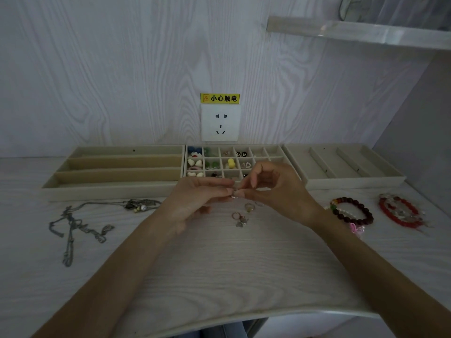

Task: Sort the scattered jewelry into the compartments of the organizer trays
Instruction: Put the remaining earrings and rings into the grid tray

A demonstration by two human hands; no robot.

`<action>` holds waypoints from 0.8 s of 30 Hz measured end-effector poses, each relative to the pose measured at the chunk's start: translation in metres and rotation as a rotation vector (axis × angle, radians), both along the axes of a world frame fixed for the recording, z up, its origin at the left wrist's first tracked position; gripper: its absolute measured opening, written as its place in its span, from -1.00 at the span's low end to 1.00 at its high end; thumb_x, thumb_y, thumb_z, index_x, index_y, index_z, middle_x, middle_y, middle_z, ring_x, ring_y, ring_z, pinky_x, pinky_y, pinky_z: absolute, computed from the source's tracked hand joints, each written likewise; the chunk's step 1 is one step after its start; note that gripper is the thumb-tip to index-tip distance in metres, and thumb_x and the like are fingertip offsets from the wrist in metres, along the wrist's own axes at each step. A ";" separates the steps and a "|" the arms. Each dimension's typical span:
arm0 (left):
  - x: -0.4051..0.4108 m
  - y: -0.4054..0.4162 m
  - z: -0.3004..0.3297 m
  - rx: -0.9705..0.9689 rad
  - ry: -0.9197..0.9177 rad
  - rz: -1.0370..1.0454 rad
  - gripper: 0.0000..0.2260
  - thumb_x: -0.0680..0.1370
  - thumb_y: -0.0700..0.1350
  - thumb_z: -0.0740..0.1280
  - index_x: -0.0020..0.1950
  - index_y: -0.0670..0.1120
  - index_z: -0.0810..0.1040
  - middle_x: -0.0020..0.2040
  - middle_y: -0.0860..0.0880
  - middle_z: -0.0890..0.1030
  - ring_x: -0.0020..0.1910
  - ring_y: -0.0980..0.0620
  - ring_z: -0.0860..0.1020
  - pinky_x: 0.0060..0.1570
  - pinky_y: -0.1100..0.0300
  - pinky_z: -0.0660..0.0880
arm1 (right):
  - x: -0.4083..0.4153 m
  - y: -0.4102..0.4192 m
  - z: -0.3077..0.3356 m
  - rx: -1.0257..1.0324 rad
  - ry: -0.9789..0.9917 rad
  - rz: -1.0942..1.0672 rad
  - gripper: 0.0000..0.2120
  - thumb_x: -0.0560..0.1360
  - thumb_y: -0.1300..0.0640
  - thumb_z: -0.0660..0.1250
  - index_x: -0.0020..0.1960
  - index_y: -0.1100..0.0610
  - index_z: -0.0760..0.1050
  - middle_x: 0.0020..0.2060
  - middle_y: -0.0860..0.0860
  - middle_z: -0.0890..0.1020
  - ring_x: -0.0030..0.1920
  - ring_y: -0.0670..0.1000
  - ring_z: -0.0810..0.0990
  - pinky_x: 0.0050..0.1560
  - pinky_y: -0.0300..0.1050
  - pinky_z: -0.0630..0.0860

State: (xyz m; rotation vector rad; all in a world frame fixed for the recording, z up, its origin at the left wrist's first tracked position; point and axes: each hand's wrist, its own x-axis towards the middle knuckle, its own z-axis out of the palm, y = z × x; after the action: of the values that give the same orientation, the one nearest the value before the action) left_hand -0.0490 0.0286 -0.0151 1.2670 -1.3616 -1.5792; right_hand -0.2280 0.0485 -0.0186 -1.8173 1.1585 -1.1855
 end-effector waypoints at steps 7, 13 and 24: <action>0.002 0.000 -0.008 -0.273 -0.131 -0.026 -0.85 0.39 -0.21 0.49 -0.10 0.02 0.68 -0.20 0.15 0.69 -0.22 0.32 0.61 -0.34 0.47 0.47 | -0.005 -0.002 0.004 0.324 -0.505 -0.052 -0.74 0.27 0.34 0.44 -0.29 0.13 0.36 -0.28 0.01 0.68 -0.20 -0.10 0.66 -0.13 -0.31 0.56; 0.002 0.001 -0.017 -0.712 -0.704 -0.062 -0.86 0.48 -0.02 0.42 0.02 0.12 0.66 -0.08 0.20 0.67 -0.12 0.31 0.59 0.02 0.27 0.52 | -0.010 -0.005 0.003 0.483 -0.613 -0.034 -0.77 0.27 0.30 0.41 -0.28 0.11 0.36 -0.29 0.01 0.68 -0.25 -0.12 0.65 -0.18 -0.33 0.58; -0.003 0.005 -0.009 -0.631 -0.333 -0.061 -0.71 0.43 -0.19 0.44 0.12 0.03 0.62 -0.10 0.21 0.65 -0.15 0.30 0.61 -0.06 0.43 0.49 | -0.006 -0.003 -0.002 0.247 -0.319 -0.100 -0.78 0.33 0.36 0.46 -0.29 0.14 0.44 -0.27 0.00 0.69 -0.22 -0.09 0.65 -0.12 -0.28 0.57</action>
State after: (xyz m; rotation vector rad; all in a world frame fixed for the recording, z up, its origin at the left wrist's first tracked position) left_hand -0.0516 0.0334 -0.0244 1.1142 -1.9230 -0.8677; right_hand -0.2342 0.0454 -0.0204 -1.3448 1.1609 -1.2725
